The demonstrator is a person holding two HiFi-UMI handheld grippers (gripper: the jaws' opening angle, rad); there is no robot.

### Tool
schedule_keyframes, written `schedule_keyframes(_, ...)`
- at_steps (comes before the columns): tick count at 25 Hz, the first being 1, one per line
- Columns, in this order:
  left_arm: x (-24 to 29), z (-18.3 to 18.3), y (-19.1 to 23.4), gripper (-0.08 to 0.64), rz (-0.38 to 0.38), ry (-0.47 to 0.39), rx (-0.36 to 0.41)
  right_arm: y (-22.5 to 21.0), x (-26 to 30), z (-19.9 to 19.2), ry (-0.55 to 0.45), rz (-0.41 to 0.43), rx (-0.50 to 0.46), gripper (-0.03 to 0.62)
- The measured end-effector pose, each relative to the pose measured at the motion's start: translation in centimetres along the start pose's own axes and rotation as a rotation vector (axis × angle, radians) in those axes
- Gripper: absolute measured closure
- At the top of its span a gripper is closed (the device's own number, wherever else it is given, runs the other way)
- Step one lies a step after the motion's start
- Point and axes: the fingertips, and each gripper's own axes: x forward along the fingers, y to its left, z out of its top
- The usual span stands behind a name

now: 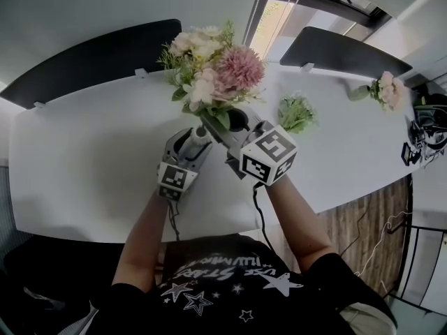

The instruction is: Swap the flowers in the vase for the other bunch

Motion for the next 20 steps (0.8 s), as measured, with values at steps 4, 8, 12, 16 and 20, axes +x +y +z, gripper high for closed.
schedule_keyframes(4, 0.0, 0.1, -0.1, 0.289, 0.004, -0.002, 0.008, 0.0, -1.4, 2.0, -0.025, -0.01, -0.011, 0.517)
schedule_keyframes(8, 0.0, -0.2, 0.4, 0.288, 0.02, 0.012, 0.029, 0.1, -2.9, 3.6, -0.055, -0.019, 0.008, 0.518)
schedule_keyframes(12, 0.2, 0.0, -0.9, 0.288, 0.009, 0.009, 0.014, -0.6, -5.3, 3.8, -0.068, -0.043, 0.026, 0.52)
schedule_keyframes(16, -0.2, -0.6, -1.8, 0.288, 0.043, 0.054, 0.049, -1.0, -8.3, 3.5, -0.065, -0.074, 0.031, 0.52)
schedule_keyframes(20, -0.8, -1.0, -1.2, 0.288, 0.045, 0.054, 0.024, -2.1, -9.6, 2.1, -0.041, -0.13, 0.057, 0.52)
